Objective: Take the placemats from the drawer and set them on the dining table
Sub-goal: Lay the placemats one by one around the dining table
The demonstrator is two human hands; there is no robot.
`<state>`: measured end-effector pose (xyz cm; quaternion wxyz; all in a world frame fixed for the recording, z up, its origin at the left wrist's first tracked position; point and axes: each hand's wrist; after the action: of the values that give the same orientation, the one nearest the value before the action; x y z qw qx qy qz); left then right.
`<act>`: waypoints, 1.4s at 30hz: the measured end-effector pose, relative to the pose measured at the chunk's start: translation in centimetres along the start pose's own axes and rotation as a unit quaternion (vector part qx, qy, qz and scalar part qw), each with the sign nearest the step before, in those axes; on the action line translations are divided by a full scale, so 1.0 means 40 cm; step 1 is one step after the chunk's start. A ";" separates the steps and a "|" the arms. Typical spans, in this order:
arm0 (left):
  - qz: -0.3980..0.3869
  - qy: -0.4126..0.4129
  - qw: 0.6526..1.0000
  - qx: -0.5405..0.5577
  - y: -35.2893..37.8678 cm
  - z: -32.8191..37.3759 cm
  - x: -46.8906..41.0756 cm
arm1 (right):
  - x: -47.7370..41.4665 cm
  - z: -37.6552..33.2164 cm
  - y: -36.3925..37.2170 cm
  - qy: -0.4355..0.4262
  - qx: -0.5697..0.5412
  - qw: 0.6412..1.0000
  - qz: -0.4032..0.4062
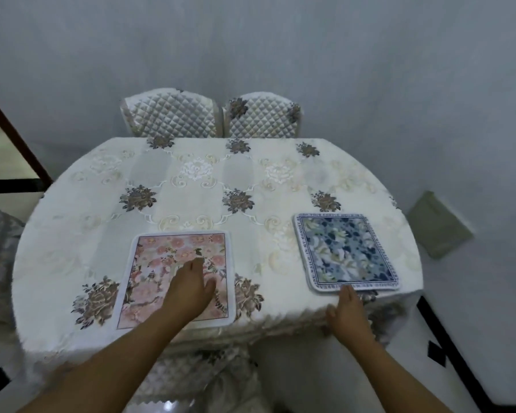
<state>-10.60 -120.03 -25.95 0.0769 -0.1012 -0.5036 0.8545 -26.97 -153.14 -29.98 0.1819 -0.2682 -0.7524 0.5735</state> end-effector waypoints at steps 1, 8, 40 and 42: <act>-0.006 -0.003 1.000 0.012 0.034 0.042 -0.009 | -0.031 0.066 -0.010 0.033 -0.005 0.999 0.013; -0.061 -0.084 0.993 0.062 0.316 0.370 -0.075 | -0.318 0.376 -0.054 0.156 -0.036 0.985 0.057; 0.009 -0.540 0.782 0.312 0.542 0.724 0.051 | -0.278 0.400 0.018 0.453 -0.351 0.815 0.084; 0.052 -0.515 0.805 0.289 0.571 0.625 0.001 | -0.293 0.427 -0.001 0.422 -0.355 0.831 0.079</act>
<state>-17.58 -152.13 -34.18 -0.2129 0.3549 -0.1928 0.8897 -27.65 -173.39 -34.26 0.3281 -0.5887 -0.7304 0.1108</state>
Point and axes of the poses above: each hand's wrist, its own x-axis away from the middle knuckle, its own y-axis out of the palm, z = x × y, and after that the axes turned 15 degrees about z, right-handed
